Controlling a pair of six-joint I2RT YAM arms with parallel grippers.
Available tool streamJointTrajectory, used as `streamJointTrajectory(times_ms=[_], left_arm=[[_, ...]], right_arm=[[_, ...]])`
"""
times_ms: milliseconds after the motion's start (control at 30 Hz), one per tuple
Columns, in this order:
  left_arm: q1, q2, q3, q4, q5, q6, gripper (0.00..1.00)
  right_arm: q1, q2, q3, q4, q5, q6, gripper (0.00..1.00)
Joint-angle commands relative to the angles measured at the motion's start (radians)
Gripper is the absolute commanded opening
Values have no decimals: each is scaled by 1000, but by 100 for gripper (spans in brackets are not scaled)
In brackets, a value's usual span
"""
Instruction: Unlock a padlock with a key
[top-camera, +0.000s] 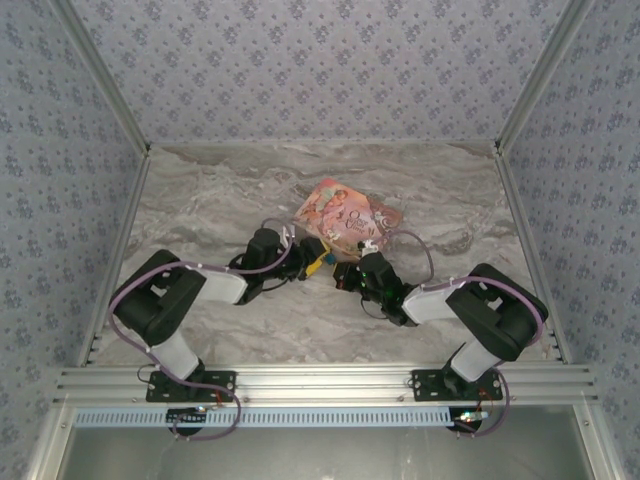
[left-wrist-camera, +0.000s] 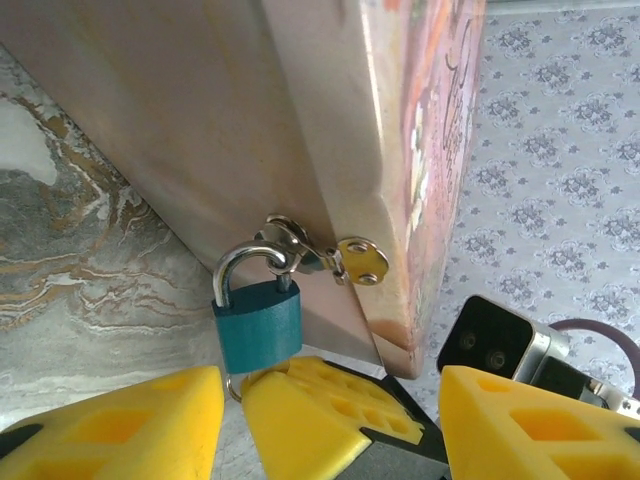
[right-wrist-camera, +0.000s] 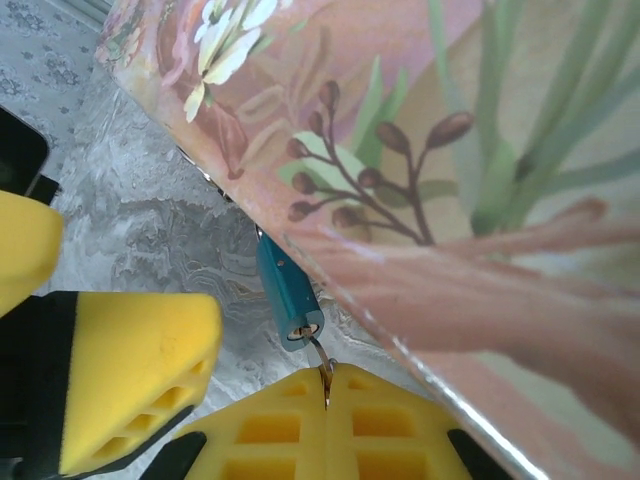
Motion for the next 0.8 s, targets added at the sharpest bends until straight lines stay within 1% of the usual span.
streamJointTrajectory(times_ms=[0, 133, 267, 433, 767], left_arm=[[2, 36, -16, 107, -13, -53, 55], [-1, 76, -23, 173, -9, -83, 48], [-7, 111, -20, 202, -7, -98, 45], [-10, 150, -11, 242, -4, -116, 39], [-25, 206, 10, 282, 2, -139, 33]], right_arm=[[9, -16, 36, -50, -23, 86, 0], [3, -31, 56, -103, -40, 138, 0], [1, -41, 58, -107, -52, 185, 0], [0, -56, 63, -120, -54, 206, 0], [-5, -64, 69, -103, -73, 260, 0]])
